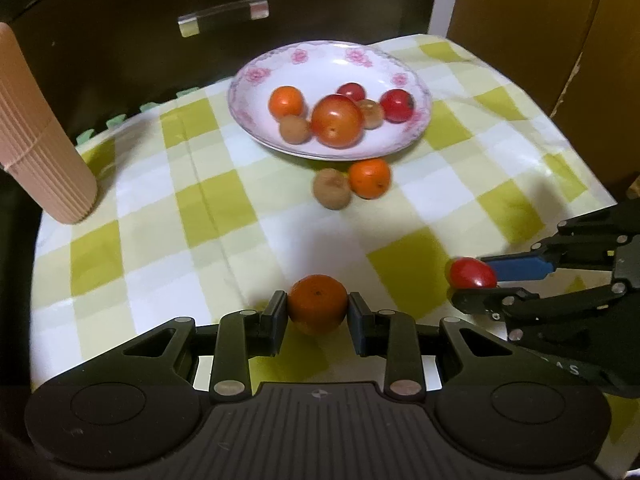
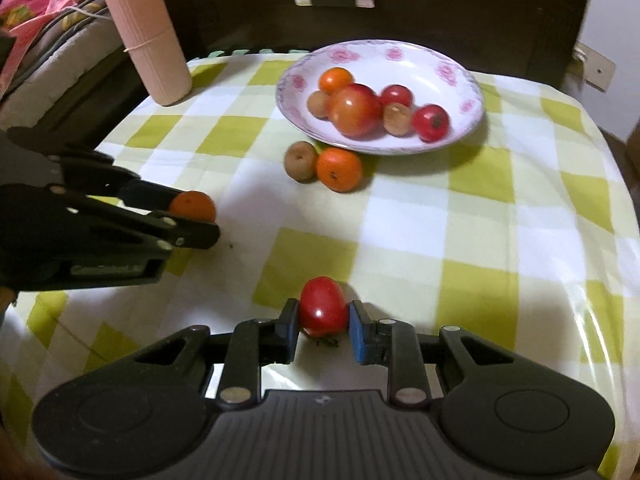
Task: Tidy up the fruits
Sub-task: 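Close the left tool around the orange while the right tool holds the tomato, then lift the orange and cherry tomato and carry both toward the white bowl, then lower the orange and tomato into the bowl and open both tools, then withdraw both open tools from the bowl toward the last orange and brown fruit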
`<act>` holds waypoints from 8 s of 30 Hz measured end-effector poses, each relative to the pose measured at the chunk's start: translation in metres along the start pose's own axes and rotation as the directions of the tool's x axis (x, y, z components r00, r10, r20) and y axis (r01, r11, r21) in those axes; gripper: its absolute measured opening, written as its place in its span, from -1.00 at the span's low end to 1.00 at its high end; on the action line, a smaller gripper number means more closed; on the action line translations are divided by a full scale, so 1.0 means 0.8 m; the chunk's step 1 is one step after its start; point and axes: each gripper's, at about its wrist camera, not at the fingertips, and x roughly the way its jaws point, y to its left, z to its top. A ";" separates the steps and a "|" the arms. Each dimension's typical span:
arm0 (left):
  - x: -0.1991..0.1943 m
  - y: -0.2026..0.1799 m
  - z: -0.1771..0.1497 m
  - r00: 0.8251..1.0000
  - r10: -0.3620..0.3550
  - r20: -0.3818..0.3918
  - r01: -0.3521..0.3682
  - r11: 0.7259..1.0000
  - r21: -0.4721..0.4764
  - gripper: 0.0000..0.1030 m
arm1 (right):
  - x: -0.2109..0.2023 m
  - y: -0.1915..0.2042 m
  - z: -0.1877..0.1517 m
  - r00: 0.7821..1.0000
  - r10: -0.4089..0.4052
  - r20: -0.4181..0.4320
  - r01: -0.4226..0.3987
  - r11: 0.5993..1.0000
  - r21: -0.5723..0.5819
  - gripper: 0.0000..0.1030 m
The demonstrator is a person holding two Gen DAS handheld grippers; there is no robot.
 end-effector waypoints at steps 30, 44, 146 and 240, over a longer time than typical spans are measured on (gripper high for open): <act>0.008 -0.021 -0.017 0.999 0.011 -0.030 -0.010 1.000 0.019 -0.07 | -0.009 -0.005 -0.022 1.000 -0.006 0.014 0.006 1.000 0.019 -0.44; 0.006 -0.024 -0.014 0.999 0.004 -0.035 -0.003 1.000 0.026 -0.22 | -0.011 -0.004 -0.018 1.000 -0.022 0.014 0.022 1.000 0.015 -0.51; 0.079 0.018 0.187 0.982 0.099 0.159 -0.091 0.994 -0.060 -0.25 | 0.054 -0.104 0.169 0.970 -0.085 0.229 0.045 0.984 0.172 -0.51; -0.003 0.036 0.046 0.991 0.128 0.038 -0.128 0.992 -0.005 0.61 | 0.045 -0.020 0.065 0.988 0.024 0.151 -0.047 0.987 0.150 -0.40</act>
